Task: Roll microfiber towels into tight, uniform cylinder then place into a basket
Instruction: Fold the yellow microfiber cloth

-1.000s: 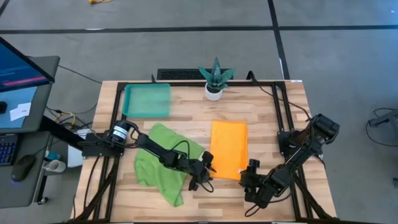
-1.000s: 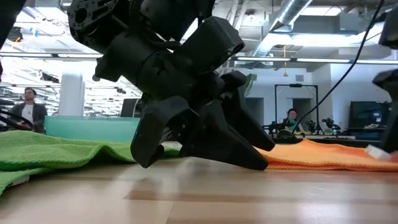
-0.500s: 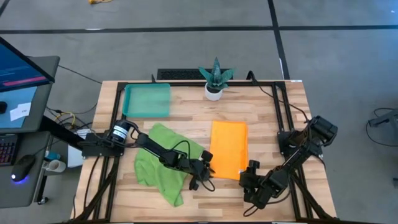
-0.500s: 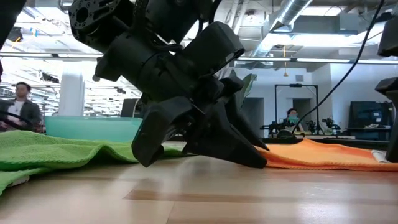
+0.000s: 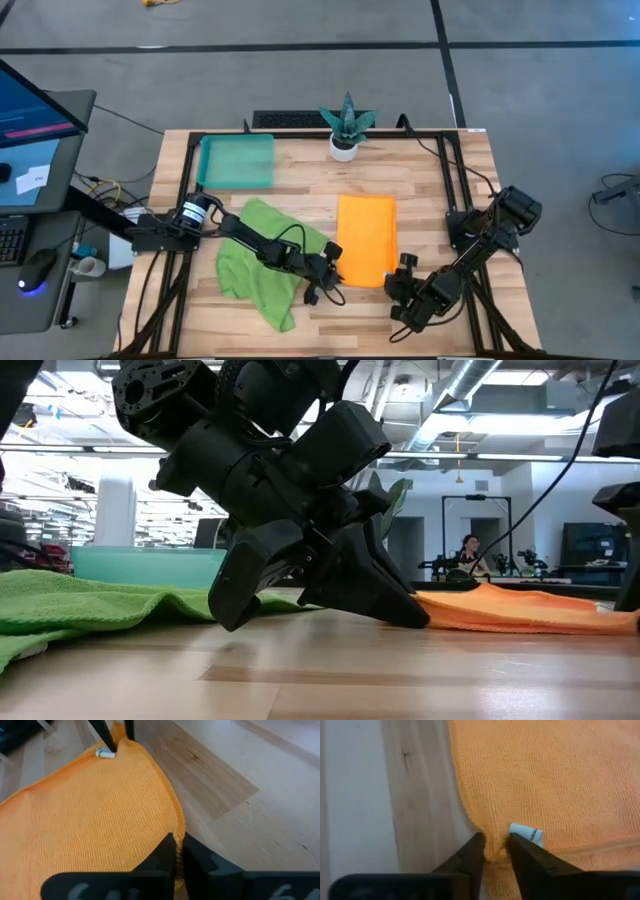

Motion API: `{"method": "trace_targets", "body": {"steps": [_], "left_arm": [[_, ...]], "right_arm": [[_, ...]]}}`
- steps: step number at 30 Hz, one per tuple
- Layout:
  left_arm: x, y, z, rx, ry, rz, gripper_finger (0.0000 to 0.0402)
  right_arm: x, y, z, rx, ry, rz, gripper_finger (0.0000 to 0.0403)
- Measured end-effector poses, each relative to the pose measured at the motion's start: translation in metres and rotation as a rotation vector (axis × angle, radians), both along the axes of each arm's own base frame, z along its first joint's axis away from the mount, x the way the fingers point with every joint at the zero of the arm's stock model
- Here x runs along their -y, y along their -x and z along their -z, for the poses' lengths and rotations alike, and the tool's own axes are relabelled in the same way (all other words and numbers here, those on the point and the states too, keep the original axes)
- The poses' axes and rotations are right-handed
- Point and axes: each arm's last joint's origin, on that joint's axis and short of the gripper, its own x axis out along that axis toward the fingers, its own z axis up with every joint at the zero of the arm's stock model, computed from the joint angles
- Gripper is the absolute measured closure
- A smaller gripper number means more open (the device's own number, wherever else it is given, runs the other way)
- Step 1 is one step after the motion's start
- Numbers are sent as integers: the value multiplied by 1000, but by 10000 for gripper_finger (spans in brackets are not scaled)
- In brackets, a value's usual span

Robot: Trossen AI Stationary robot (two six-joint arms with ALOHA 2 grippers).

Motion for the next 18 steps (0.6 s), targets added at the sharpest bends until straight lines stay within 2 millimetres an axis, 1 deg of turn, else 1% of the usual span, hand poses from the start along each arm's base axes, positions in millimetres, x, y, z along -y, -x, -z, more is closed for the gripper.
{"method": "trace_targets", "body": {"steps": [4,9,14,18], "left_arm": [[3,1,0,2,-2,0,398],[4,1,-1,6,-7,-6,397],[11,6,-6,-7,-68,-1,396],[22,15,-17,-14,-159,-19,396]], "right_arm": [[1,0,0,1,-3,11,332],[0,1,0,7,-7,21,390],[-10,-3,-7,10,-24,8,384],[-23,-12,-19,40,-96,0,395]]}}
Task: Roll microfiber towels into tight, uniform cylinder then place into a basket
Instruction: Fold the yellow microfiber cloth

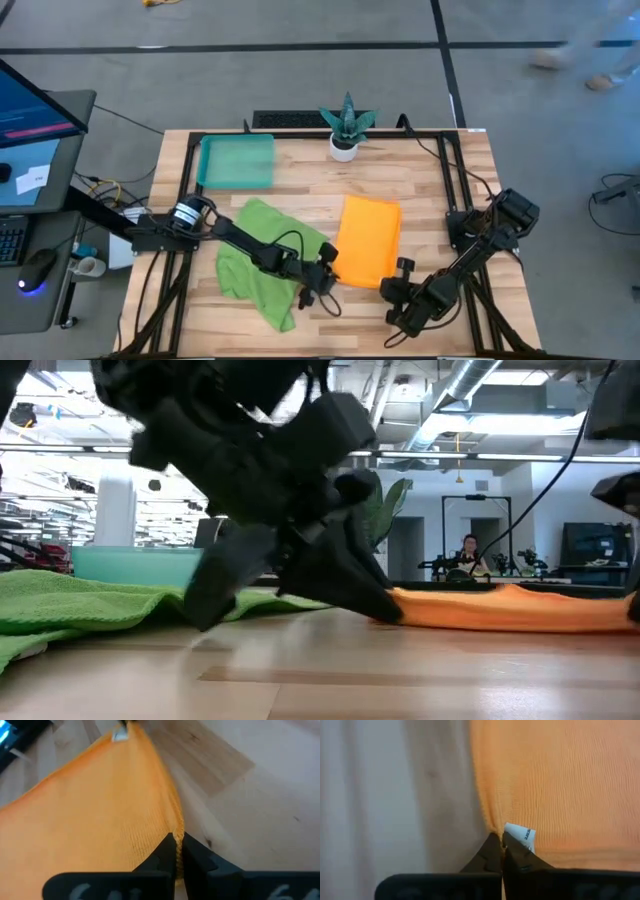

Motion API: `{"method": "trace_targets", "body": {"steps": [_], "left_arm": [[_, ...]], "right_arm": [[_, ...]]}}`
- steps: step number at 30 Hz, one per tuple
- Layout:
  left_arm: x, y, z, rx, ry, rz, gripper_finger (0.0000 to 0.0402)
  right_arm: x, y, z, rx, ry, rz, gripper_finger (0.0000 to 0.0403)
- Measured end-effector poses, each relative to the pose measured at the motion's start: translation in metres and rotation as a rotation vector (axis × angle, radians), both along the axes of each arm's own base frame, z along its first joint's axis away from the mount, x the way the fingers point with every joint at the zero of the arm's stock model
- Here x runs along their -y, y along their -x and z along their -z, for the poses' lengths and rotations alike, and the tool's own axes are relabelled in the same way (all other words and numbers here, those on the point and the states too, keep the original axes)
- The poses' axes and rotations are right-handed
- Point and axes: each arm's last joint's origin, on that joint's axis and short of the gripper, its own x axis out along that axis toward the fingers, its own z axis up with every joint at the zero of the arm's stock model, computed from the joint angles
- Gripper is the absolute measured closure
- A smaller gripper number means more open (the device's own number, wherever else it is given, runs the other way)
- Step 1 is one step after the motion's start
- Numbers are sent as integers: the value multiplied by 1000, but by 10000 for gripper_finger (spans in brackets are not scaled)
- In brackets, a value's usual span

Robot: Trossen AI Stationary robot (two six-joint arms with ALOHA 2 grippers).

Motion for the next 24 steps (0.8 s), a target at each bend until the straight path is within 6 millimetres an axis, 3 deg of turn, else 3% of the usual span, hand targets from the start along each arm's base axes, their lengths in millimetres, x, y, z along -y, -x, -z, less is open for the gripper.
{"method": "trace_targets", "body": {"steps": [14,20,24], "left_arm": [[37,31,-48,57,-70,-75,395],[39,44,-90,190,-36,-238,395],[35,49,-109,242,-14,-282,395]], "right_arm": [[-37,-24,-59,111,-106,-43,395],[-46,-32,-84,155,-144,-40,391],[-41,-33,-89,145,-117,6,395]]}}
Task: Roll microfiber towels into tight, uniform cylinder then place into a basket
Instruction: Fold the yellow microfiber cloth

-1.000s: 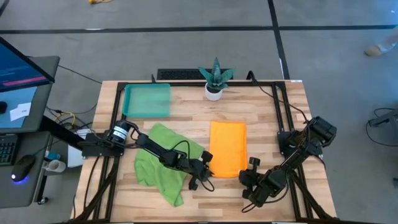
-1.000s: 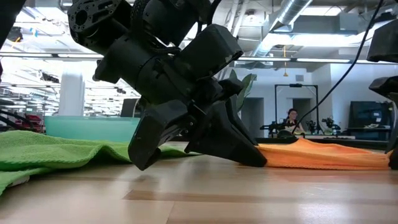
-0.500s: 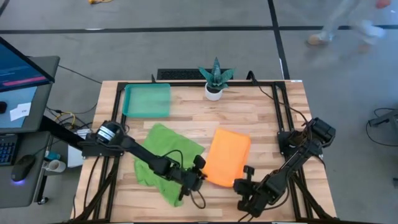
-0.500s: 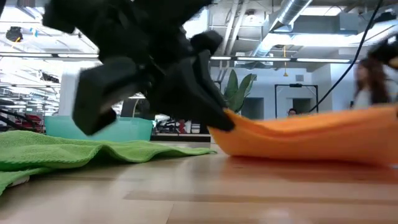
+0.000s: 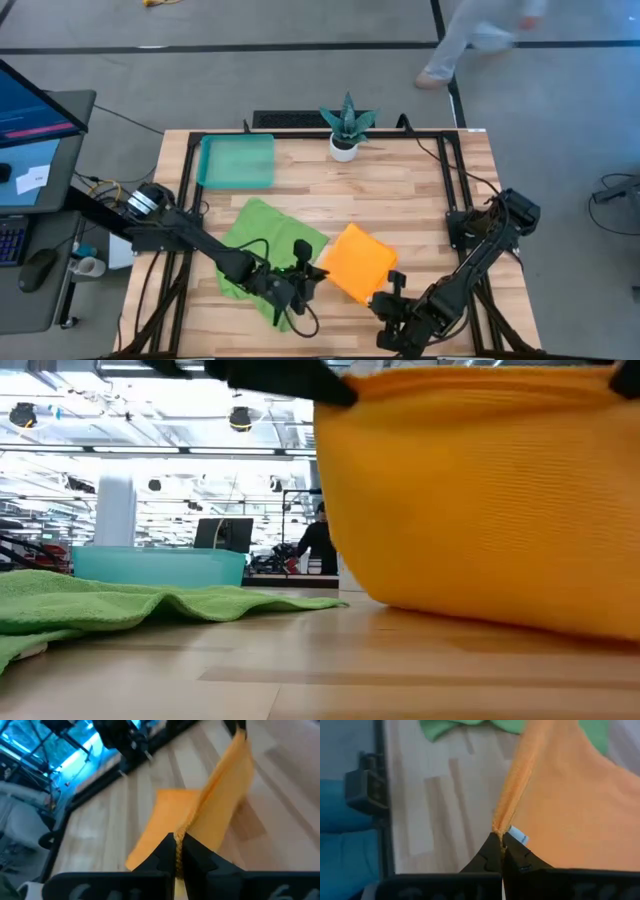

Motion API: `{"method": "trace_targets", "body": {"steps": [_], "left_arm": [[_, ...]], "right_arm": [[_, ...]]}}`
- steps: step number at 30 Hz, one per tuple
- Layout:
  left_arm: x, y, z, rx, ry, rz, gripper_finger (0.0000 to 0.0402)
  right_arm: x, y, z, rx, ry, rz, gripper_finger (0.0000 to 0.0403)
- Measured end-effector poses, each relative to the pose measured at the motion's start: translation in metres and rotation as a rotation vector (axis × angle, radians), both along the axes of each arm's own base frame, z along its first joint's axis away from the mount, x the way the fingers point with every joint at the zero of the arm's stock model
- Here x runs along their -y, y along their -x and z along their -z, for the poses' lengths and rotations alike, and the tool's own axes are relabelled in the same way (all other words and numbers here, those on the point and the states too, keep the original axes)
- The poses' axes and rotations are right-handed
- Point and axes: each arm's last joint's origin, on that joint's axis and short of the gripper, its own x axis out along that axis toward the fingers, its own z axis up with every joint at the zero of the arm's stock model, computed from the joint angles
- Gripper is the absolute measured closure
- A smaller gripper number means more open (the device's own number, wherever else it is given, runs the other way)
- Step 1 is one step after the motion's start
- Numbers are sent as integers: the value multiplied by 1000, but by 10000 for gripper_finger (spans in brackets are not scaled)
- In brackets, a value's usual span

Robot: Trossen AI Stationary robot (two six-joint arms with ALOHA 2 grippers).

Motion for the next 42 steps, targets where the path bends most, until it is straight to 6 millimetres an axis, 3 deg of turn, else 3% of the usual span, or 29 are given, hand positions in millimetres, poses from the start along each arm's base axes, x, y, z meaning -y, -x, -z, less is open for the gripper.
{"method": "trace_targets", "body": {"steps": [8,15,25,35,42], "left_arm": [[-43,-23,10,-5,62,-143,395],[-76,-47,41,-37,109,-184,395],[-109,-59,49,-47,253,-193,395],[-127,-62,50,-56,317,-176,395],[-130,-62,50,-58,314,-188,395]], "right_arm": [[41,8,13,-124,98,385,392],[58,9,41,-165,55,484,393],[83,14,62,-197,100,607,393],[96,9,63,-273,110,631,393],[96,-1,43,-327,134,601,393]]}}
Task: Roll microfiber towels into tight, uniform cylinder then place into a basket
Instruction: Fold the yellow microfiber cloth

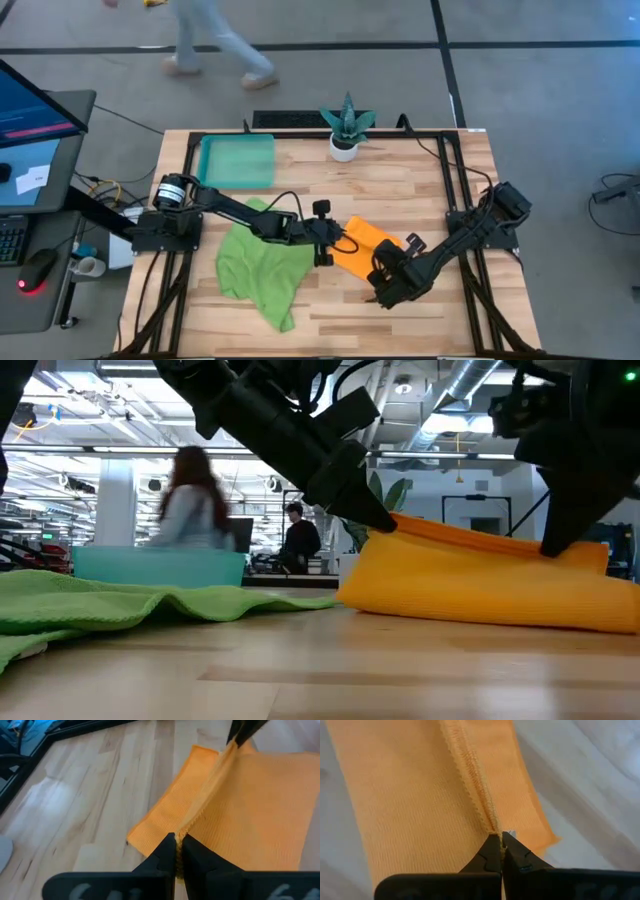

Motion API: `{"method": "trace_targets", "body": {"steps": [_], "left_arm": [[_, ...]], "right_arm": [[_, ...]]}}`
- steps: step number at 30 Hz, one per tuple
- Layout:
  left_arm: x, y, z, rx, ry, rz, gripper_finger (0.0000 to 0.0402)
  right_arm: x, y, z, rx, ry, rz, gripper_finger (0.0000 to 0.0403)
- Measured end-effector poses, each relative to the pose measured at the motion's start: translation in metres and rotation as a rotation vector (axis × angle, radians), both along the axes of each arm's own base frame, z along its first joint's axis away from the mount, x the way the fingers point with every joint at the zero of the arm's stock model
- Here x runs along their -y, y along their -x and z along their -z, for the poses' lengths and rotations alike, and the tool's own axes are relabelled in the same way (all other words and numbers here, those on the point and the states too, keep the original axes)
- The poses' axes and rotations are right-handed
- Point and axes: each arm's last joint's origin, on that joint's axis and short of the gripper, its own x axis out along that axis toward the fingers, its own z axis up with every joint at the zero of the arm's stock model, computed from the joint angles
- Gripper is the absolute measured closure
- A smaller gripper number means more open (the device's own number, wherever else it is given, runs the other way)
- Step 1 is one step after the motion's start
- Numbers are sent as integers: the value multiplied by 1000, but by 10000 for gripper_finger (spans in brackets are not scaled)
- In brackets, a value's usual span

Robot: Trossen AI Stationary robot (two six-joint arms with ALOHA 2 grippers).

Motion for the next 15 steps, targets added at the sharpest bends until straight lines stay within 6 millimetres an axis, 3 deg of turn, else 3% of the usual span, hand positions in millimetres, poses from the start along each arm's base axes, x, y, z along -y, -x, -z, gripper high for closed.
{"method": "trace_targets", "body": {"steps": [15], "left_arm": [[0,0,0,1,-1,-2,395]], "right_arm": [[21,-7,1,-77,-18,83,393]]}}
